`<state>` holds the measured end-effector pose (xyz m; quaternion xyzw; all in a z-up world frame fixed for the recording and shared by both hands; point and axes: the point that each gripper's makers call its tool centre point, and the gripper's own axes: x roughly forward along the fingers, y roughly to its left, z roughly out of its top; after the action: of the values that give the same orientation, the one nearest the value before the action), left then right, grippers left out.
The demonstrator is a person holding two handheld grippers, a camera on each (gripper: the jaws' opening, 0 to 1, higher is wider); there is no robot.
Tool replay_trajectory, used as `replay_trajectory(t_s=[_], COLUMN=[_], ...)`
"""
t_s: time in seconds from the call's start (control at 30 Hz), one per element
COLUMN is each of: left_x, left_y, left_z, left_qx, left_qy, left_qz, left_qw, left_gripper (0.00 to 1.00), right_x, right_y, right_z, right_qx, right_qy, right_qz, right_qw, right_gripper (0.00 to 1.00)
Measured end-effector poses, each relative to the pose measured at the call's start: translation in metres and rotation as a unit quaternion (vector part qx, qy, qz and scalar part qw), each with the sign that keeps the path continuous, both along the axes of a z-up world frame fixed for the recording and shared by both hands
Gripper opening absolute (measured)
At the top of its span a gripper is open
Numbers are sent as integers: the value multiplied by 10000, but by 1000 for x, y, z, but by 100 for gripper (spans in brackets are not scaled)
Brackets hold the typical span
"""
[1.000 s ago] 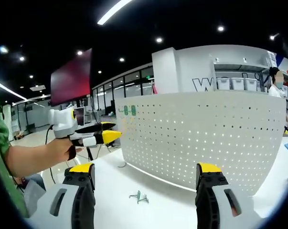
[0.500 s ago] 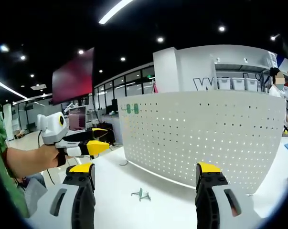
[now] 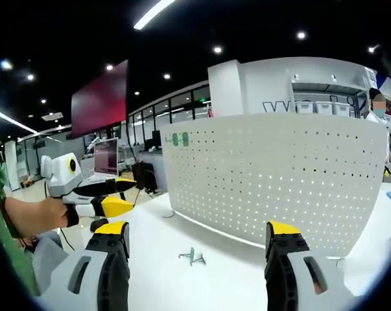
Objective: Insert the hook assembly into the mounting plate slot until the hook locks in place.
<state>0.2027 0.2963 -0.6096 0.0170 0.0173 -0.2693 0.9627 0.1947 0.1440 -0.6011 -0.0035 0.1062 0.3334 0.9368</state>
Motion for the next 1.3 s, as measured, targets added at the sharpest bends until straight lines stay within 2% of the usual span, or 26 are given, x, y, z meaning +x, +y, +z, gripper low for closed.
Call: replay_trajectory(t_s=[0.33, 0.53, 0.73, 0.87, 1.03, 1.17, 1.3], left_x=[-13, -21, -27, -30, -32, -34, -36], left_y=[-2, -1, -6, -9, -12, -13, -16], left_z=[-33, -53, -58, -61, -63, -66, -68], left_qx=[97, 177, 194, 199, 205, 218, 211], left_qy=[389, 660, 733, 767, 801, 843, 875], left_qz=[-77, -113, -162, -187, -221, -226, -253], left_qw=[9992, 9976, 9970, 9967, 9963, 9959, 9956], left_gripper=[57, 56, 56, 55, 54, 54, 53], right_x=[-7, -4, 5, 13, 22, 28, 37], right_y=[6, 9, 13, 17, 22, 29, 36], right_z=[-30, -52, -70, -82, -106, -118, -129], right_qx=[-121, -249, -401, -484, -671, -756, -840], right_qy=[289, 494, 636, 684, 862, 895, 970], right_qz=[91, 145, 236, 305, 445, 560, 660], right_qw=[9995, 9984, 9969, 9960, 9930, 9915, 9895], right_gripper=[88, 86, 83, 78, 71, 60, 53])
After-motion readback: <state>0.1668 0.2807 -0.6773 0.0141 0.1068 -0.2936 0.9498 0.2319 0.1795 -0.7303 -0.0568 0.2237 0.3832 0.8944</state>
